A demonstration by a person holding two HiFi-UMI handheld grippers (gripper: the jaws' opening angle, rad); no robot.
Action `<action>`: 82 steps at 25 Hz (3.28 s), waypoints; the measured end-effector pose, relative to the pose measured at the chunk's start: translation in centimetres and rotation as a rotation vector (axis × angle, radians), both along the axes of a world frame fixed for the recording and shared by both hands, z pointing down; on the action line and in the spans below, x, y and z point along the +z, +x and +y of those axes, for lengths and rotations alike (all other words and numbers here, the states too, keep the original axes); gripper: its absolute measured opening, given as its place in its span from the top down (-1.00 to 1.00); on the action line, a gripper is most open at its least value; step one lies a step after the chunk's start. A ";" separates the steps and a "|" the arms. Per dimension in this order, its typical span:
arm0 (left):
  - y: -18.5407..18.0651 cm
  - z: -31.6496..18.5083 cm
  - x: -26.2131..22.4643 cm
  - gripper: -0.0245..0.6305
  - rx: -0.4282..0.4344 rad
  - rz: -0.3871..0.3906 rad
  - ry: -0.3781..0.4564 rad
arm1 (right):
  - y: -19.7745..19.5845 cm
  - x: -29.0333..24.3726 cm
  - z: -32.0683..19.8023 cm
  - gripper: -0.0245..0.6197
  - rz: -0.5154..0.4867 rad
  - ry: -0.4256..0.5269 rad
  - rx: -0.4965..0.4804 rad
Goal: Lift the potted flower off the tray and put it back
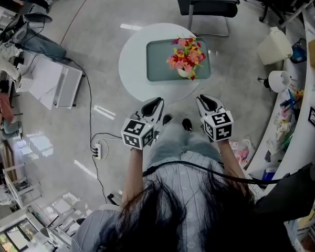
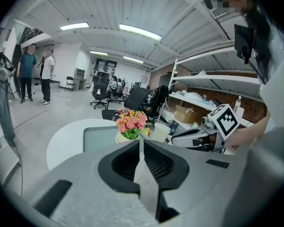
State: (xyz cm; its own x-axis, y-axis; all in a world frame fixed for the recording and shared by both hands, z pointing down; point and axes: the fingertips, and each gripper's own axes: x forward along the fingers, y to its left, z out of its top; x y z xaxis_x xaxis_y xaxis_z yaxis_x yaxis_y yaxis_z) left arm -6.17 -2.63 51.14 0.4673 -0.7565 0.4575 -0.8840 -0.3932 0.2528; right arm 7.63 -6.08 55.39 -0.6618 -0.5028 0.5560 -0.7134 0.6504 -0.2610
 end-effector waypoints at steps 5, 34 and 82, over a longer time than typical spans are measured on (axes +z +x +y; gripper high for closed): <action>-0.1 -1.6 -0.2 0.85 0.024 -0.009 -0.003 | 0.3 0.0 -0.7 0.70 -0.009 -0.008 0.015; -2.0 -12.7 8.4 0.84 0.377 -0.216 -0.063 | -1.4 6.4 -9.2 0.66 0.059 0.020 -0.119; 3.4 -17.9 19.4 -0.04 1.247 -0.513 -0.123 | -3.5 13.5 -11.8 0.07 0.185 -0.135 -0.451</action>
State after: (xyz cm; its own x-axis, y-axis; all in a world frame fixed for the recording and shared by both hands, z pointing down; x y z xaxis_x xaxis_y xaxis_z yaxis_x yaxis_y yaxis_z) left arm -2.78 -20.50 70.51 0.5642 0.1006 0.8195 0.0372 -0.9946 0.0965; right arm 4.11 -17.84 68.89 -0.6808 -0.1054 0.7248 -0.4116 0.8736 -0.2596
